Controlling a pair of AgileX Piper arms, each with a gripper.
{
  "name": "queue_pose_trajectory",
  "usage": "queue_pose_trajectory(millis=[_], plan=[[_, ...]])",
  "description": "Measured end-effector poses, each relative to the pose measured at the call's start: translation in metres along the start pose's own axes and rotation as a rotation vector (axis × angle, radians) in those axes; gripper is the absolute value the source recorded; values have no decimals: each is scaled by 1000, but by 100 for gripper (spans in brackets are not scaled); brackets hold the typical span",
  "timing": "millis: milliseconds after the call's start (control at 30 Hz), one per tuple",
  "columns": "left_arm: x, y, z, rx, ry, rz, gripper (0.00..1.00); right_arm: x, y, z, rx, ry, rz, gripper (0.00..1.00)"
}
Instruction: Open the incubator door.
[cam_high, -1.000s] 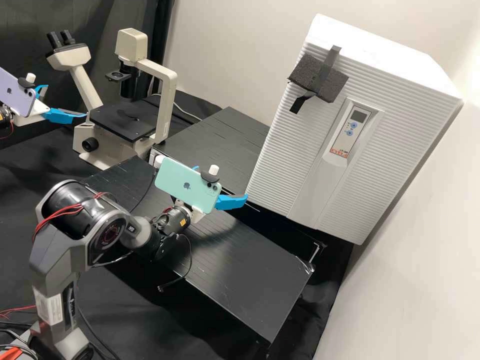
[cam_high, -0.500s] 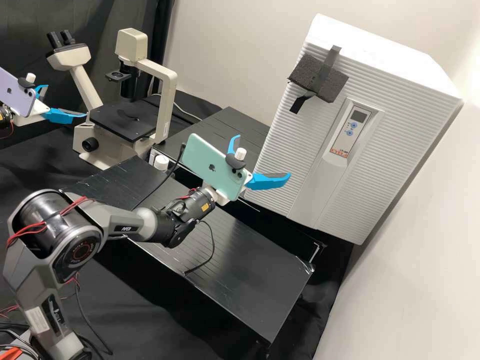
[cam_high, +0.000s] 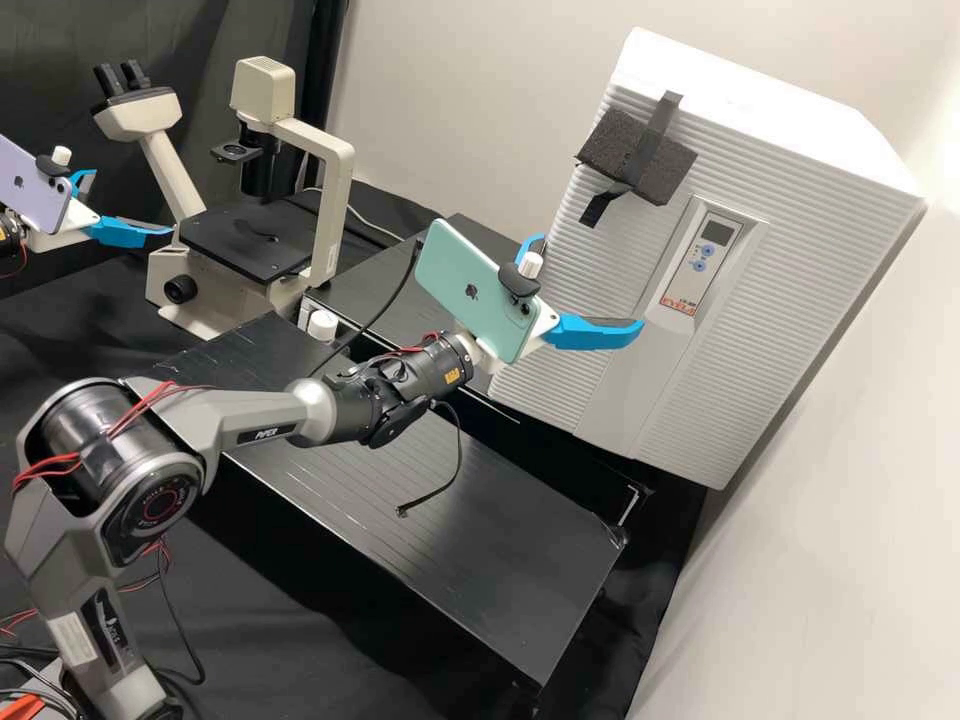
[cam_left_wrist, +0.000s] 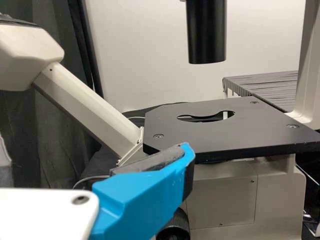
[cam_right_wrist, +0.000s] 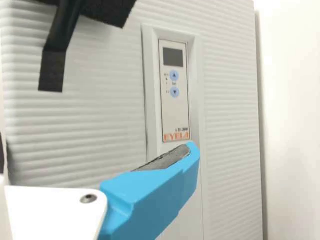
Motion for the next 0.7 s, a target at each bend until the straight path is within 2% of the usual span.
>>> queue_pose_trajectory(millis=[433,700], plan=[[0,0,0,0,0,0,100,0,-1,-14,-2,23,-30,100],[0,0,0,0,0,0,100,12,-11,-9,-48,-3,-54,100]])
